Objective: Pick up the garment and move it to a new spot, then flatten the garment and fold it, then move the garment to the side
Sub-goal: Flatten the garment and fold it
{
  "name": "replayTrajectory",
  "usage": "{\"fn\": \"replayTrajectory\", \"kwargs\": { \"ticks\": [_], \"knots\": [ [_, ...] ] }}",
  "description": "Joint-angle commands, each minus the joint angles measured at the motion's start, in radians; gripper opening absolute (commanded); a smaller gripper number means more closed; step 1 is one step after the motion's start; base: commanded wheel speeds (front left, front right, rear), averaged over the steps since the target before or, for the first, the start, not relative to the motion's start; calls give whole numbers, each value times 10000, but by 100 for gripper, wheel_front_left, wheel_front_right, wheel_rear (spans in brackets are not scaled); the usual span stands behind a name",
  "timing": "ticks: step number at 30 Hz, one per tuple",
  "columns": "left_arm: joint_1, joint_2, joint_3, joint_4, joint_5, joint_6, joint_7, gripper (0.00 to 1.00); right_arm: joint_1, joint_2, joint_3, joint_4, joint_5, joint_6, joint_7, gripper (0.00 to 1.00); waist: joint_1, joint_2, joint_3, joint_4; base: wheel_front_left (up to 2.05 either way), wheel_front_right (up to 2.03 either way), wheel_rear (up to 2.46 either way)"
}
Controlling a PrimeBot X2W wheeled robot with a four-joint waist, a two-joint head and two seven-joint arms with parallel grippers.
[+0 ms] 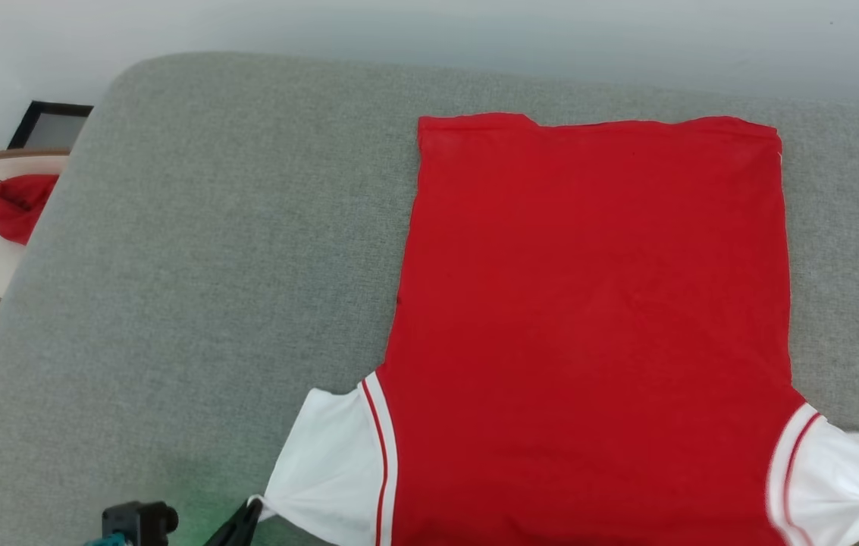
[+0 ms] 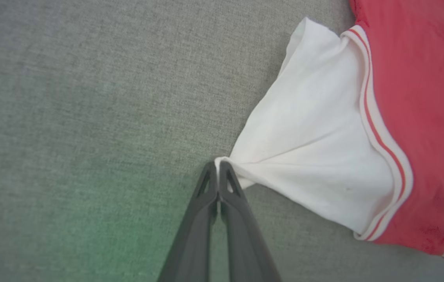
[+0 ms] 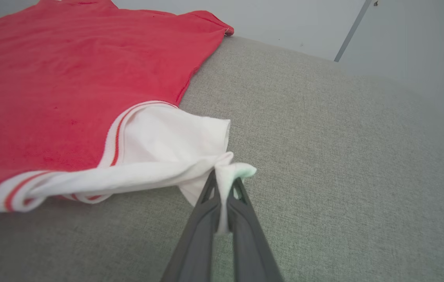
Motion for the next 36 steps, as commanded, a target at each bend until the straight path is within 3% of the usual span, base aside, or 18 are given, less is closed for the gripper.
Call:
{"fn": "replayTrajectory", "kwargs": {
  "ticks": [1,10,16,19,22,32,36],
  "knots": [
    [-87,-31,63,45,45,-37,-31,0,-8,6,-2,5,95,-13,-9,100,0,0,9,-5,0,0,0],
    [-237,-436,440,43,398,-173,-38,0,230,517,-178,-1388,542,-13,-8,100,0,0,201,46,0,0,0],
    [-274,-723,788,-147,755,-136,-42,0,-1262,483,-24,-1730,896,-12,-9,100,0,0,422,38,0,0,0],
    [-380,-884,834,-174,944,-198,-42,0,-2608,-8,351,-1182,1080,-12,-9,100,0,0,517,134,0,0,0],
    [-551,-1034,827,-144,1067,-247,-43,0,-4249,-567,810,-312,1495,-12,688,100,0,0,631,290,0,0,0],
    [-1414,-1806,473,153,1516,-693,-32,0,-9761,-2283,3123,2804,3059,-12,4669,100,0,0,1328,1223,0,0,0],
    [-1749,-2192,352,442,1598,-916,-32,0,-11401,-2433,3378,4354,3528,-12,5989,100,0,0,1692,1593,0,0,0]
  ]
}}
